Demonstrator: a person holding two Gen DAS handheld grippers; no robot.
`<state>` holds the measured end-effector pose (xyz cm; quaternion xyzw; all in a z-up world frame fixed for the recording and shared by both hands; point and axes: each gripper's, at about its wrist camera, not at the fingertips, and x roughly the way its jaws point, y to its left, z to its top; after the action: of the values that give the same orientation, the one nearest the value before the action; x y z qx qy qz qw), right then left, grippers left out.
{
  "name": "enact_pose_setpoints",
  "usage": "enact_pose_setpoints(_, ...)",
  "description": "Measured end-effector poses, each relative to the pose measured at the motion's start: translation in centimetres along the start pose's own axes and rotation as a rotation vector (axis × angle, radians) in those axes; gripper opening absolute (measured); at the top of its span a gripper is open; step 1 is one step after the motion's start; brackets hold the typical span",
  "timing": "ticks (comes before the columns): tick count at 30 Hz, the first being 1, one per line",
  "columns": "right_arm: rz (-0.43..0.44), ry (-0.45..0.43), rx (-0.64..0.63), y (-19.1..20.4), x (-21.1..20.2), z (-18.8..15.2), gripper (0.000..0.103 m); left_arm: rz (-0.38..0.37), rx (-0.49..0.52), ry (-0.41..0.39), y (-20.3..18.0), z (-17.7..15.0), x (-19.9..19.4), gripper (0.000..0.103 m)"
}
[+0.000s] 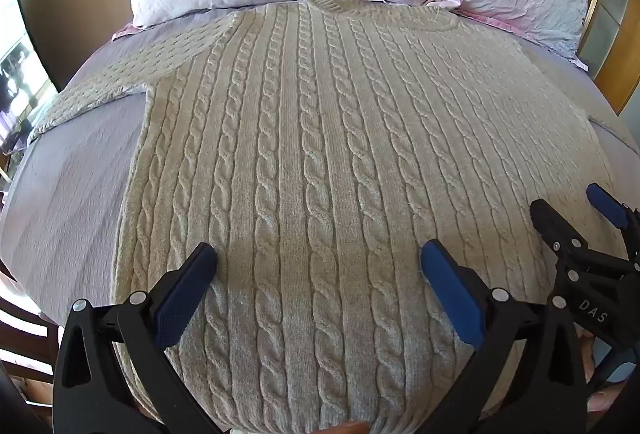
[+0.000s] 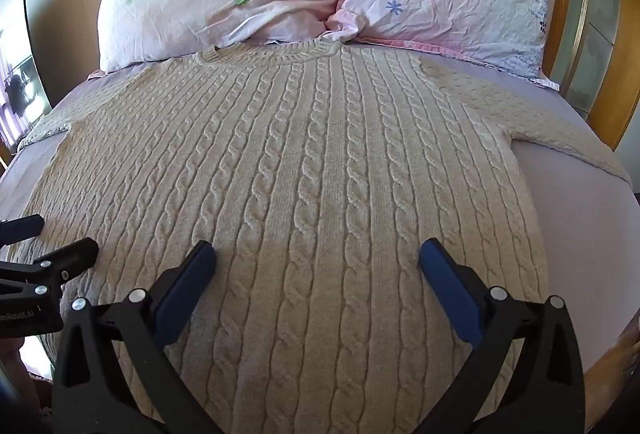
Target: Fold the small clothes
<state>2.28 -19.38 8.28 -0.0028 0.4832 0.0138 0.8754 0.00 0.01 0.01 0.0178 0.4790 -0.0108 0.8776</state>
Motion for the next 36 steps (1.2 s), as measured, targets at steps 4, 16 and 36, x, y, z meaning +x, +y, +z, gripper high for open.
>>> enact_pose_setpoints(4,0.0,0.0,0.0,-0.01,-0.03,0.01,0.101,0.0,0.0,0.0,0.02,0.02,0.0,0.102)
enact_pose_setpoints(16,0.0,-0.002,0.0,-0.06,-0.03,0.06,0.101,0.001,0.001,-0.005,0.0,-0.01,-0.02,0.102)
enact_pose_setpoints(36,0.0,-0.004,0.0,-0.1,-0.1,-0.02,0.101,0.002,0.003,-0.011,-0.02,0.14,-0.24,0.102)
